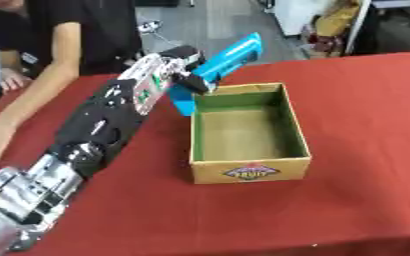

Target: Pick up objects on the table and place them in the box.

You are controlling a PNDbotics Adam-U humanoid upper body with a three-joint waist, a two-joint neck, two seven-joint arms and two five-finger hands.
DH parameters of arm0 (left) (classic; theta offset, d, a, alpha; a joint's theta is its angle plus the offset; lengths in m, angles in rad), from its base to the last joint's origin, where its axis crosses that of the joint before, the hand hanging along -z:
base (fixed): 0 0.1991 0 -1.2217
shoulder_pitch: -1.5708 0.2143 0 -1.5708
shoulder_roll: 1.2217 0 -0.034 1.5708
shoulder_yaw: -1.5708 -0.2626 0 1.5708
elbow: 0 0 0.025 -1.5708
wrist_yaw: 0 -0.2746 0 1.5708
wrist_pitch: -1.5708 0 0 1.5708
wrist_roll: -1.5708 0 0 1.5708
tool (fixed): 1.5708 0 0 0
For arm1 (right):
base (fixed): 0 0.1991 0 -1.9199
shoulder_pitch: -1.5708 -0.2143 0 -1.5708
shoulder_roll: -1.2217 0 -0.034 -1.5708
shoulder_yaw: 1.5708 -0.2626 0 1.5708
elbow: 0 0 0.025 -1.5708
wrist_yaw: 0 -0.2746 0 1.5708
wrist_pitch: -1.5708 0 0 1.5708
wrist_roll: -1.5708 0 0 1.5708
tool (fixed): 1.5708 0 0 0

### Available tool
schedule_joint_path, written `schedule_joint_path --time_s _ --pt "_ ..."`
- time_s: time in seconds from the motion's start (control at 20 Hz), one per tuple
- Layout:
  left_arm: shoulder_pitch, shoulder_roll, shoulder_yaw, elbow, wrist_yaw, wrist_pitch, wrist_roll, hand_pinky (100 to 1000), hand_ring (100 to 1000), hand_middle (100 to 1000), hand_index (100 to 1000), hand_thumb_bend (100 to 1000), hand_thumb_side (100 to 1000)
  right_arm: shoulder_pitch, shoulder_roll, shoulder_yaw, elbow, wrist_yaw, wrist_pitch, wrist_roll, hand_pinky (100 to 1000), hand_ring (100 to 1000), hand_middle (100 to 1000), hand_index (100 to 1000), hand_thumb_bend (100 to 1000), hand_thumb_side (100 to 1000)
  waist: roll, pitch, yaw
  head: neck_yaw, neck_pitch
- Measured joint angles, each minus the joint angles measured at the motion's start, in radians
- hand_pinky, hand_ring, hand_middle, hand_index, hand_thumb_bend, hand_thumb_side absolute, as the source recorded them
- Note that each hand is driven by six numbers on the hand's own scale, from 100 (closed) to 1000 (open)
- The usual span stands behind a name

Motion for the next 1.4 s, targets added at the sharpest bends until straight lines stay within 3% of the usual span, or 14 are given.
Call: schedule_joint_path --time_s 1.0,1.2,1.25,1.3,1.4 --pt "0.008 -0.063 -0.003 0.023 0.02 -0.013 0.013 212 135 144 308 100 414 -0.015 0.008 0.0 -0.011 0.0 0.002 -0.005 639 859 918 1000 485 953 0.0 0.011 -0.006 0.009 0.0" --pt "0.011 -0.071 -0.006 0.025 0.029 -0.02 0.015 339 326 321 473 100 427 -0.015 0.008 0.0 -0.011 0.0 0.002 -0.005 639 859 918 1000 485 953 0.0 0.012 -0.007 0.009 0.0" --pt "0.012 -0.071 -0.007 0.025 0.032 -0.024 0.012 372 381 374 520 186 449 -0.015 0.008 0.0 -0.011 0.0 0.002 -0.005 639 859 918 1000 485 953 0.0 0.012 -0.007 0.009 0.0" --pt "0.015 -0.071 -0.009 0.025 0.035 -0.029 0.008 392 417 410 550 335 469 -0.015 0.008 0.0 -0.011 0.0 0.002 -0.005 639 859 918 1000 485 952 0.0 0.012 -0.007 0.009 0.0" --pt "0.019 -0.072 -0.013 0.025 0.037 -0.041 0.001 428 490 498 607 497 483 -0.017 0.008 0.0 -0.011 0.001 0.002 -0.005 639 859 918 1000 485 952 0.0 0.012 -0.007 0.009 0.0"
